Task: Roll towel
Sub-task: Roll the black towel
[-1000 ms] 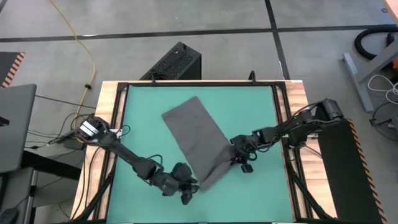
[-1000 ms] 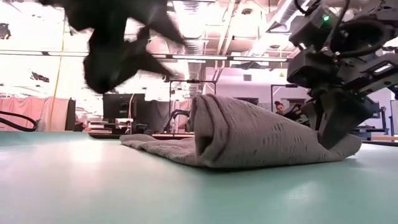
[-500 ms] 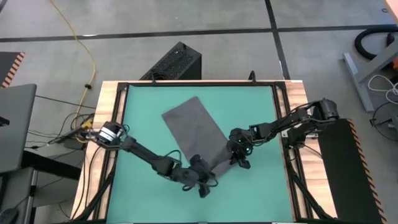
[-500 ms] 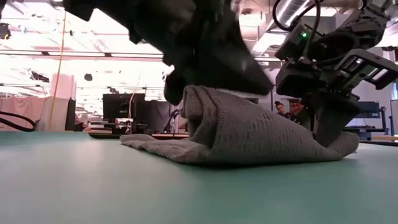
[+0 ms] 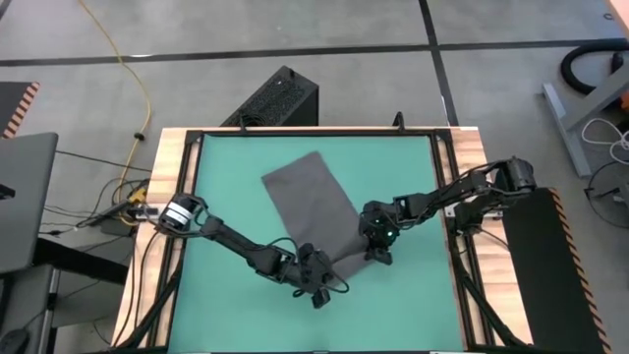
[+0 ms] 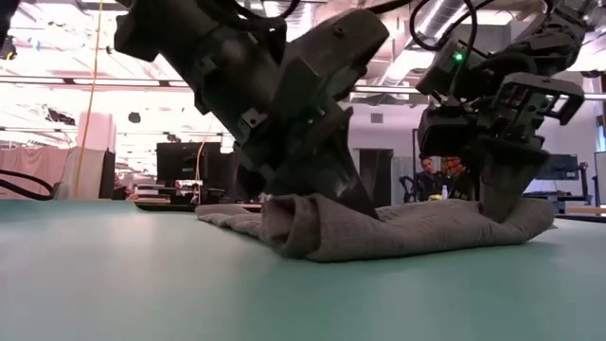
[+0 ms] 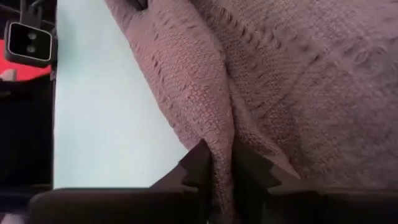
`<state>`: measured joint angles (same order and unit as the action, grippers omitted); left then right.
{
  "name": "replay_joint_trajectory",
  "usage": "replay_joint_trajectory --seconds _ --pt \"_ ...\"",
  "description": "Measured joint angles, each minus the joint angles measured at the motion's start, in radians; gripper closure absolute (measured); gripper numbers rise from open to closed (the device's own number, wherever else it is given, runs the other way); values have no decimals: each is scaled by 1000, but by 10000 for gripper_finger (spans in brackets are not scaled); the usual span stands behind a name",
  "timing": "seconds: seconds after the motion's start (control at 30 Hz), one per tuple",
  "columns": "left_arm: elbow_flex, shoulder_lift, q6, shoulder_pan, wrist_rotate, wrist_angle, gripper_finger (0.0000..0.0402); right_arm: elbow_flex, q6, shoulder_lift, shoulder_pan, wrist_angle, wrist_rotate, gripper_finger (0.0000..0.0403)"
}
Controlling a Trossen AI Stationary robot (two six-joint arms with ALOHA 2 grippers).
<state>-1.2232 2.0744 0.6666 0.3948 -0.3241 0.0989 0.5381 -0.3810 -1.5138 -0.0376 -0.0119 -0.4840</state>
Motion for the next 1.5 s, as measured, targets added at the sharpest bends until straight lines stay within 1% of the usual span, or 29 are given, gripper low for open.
replay_joint_trajectory --seconds 0.13,0.23,0.33,0.43,0.57,0.67,0.77,0.83,0.93,1.0,1.07,1.17,1.27,1.3,1.4,1.5 --pt "-1 7 3 -7 17 -6 401 43 80 8 0 -85 -84 274" --pt "-1 7 0 -14 35 -18 401 89 146 17 0 -178 -90 232" --pt "0 7 -10 -21 78 -18 401 135 240 22 10 -287 -88 192" --pt "0 7 -10 -26 109 -27 401 173 300 25 15 -351 -85 162" --pt "0 7 -41 -26 116 -13 401 209 360 37 13 -412 -78 149" --pt "1 7 -62 -26 161 -3 401 215 384 71 11 -451 -16 148" --pt "1 7 -72 -25 185 3 401 215 406 124 13 -454 61 148" --pt "1 7 -87 -23 208 24 401 212 420 156 12 -406 94 148" --pt "1 7 -99 -12 235 43 401 168 424 174 14 -175 107 148" --pt "2 7 -99 -3 246 57 401 132 416 149 23 -6 119 148" --pt "3 7 -101 7 264 85 401 112 378 93 42 158 133 148" --pt "3 7 -94 25 276 105 401 108 334 -17 61 343 155 148" --pt "3 8 -74 41 284 106 401 116 332 -138 53 490 189 148" --pt "3 8 -65 47 289 106 401 124 339 -178 50 526 216 148" --pt "3 8 -40 65 289 100 401 161 364 -276 42 599 253 148" --pt "3 8 -23 85 297 100 401 206 389 -339 47 600 268 148"
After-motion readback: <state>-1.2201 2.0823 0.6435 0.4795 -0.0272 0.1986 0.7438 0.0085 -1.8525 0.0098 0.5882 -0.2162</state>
